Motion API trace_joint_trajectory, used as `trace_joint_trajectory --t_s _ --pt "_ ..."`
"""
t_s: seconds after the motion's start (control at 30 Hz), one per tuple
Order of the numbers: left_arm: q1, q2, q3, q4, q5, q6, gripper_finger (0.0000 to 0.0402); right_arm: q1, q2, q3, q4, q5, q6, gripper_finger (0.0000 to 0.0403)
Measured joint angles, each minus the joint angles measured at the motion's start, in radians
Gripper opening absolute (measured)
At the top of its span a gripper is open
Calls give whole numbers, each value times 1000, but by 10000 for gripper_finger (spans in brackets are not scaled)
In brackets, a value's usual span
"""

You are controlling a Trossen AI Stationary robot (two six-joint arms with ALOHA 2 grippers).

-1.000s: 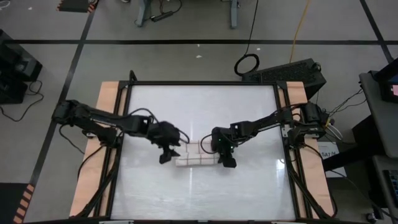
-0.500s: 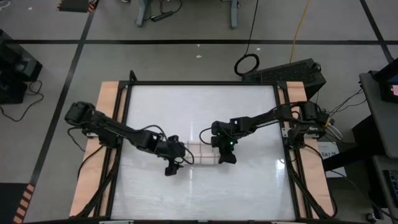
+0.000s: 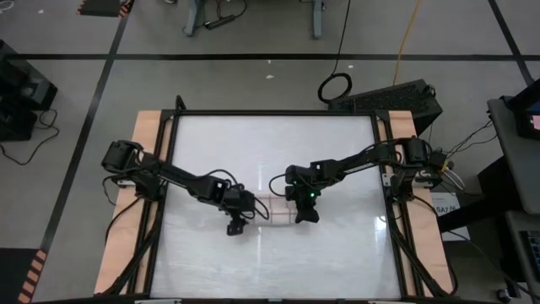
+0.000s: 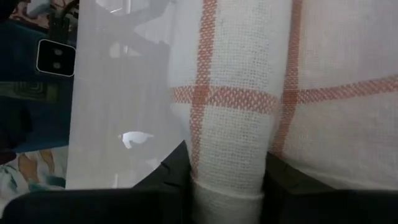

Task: Roll towel
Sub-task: Roll the white checkered towel

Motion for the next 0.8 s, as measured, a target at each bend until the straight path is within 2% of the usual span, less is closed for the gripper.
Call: trace_joint_trajectory --t_s 0.1,0.3,0.37,0.5,0.67,0.8 --pt "10 1 1 -29 10 0 207 0 0 1 -1 2 0 96" --pt "39 -15 1 -18 115 7 67 1 0 1 -9 3 24 96" --pt "49 -15 1 -18 140 15 35 1 0 1 -9 4 27 97" --pt "66 -15 0 -18 184 47 34 1 -2 1 -11 10 67 115" --pt "85 -15 0 -24 189 57 79 1 -36 1 -42 82 105 179" --pt "100 -15 0 -61 149 64 82 11 -104 1 -101 182 75 229"
